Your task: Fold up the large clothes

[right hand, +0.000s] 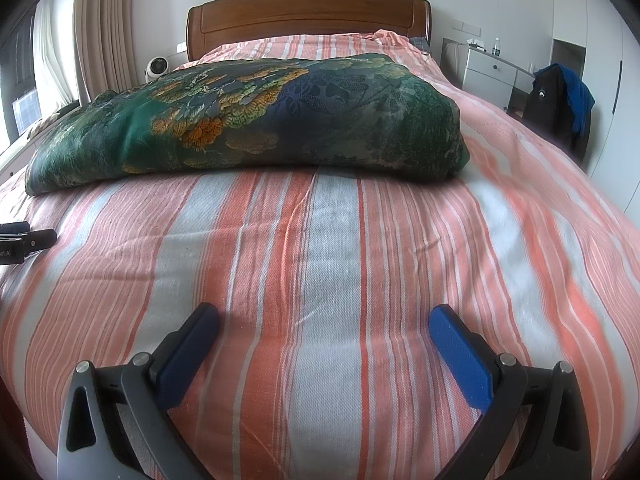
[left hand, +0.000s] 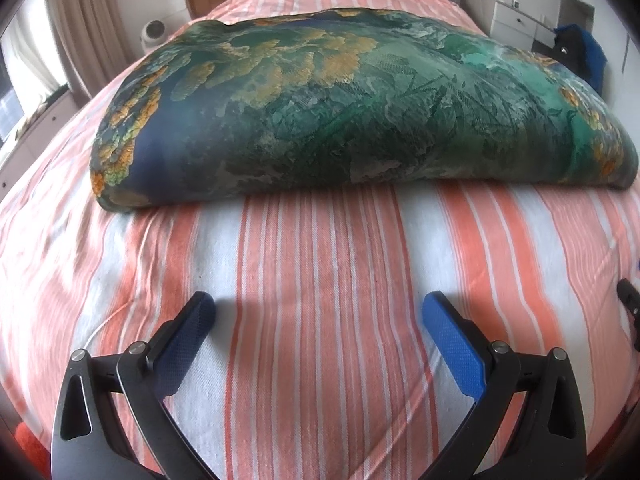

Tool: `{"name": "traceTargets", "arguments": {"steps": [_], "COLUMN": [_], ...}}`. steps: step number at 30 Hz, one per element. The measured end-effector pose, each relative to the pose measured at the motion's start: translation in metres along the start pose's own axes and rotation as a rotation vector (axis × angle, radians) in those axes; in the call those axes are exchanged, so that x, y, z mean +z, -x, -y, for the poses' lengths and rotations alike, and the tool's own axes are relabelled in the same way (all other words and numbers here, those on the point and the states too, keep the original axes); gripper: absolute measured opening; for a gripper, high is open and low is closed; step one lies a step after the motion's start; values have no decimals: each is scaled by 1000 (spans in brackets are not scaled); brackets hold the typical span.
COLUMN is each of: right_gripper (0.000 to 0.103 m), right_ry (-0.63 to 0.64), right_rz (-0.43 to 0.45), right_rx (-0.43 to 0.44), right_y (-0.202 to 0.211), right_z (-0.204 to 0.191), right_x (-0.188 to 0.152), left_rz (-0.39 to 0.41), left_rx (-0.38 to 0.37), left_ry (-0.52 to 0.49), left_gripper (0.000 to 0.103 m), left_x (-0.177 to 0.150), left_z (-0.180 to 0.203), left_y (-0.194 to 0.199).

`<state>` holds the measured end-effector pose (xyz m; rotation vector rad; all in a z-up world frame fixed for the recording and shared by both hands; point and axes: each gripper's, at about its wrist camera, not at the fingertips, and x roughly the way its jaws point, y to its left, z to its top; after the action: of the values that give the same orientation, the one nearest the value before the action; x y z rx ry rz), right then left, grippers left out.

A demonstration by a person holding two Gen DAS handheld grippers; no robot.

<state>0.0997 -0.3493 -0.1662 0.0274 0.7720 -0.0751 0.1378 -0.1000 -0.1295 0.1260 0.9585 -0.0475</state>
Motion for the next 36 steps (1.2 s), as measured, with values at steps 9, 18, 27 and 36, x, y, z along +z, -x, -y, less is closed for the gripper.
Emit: {"name": "traceTargets", "arguments": {"steps": [9,18,27,36], "right_gripper": [103,103,103,102], "right_ry": [0,2,0,-160], "right_rz": [-1,-8,-10,17], "right_rx": [0,-2,-6,120], "right_y": [0,-1,0,20], "right_z": [0,0,0,29], "right_x": [0,1,4,14], "left_rz": [2,19,259,145], "left_rx": [-2,-76,-54,-10], "left_ry": [-5,80,-95,-432], "left_gripper": [103,102,103,102], "left_x": [-2,7,90,54], "left_z": [-1,-12,33,89], "left_y": [1,19,50,25]}}
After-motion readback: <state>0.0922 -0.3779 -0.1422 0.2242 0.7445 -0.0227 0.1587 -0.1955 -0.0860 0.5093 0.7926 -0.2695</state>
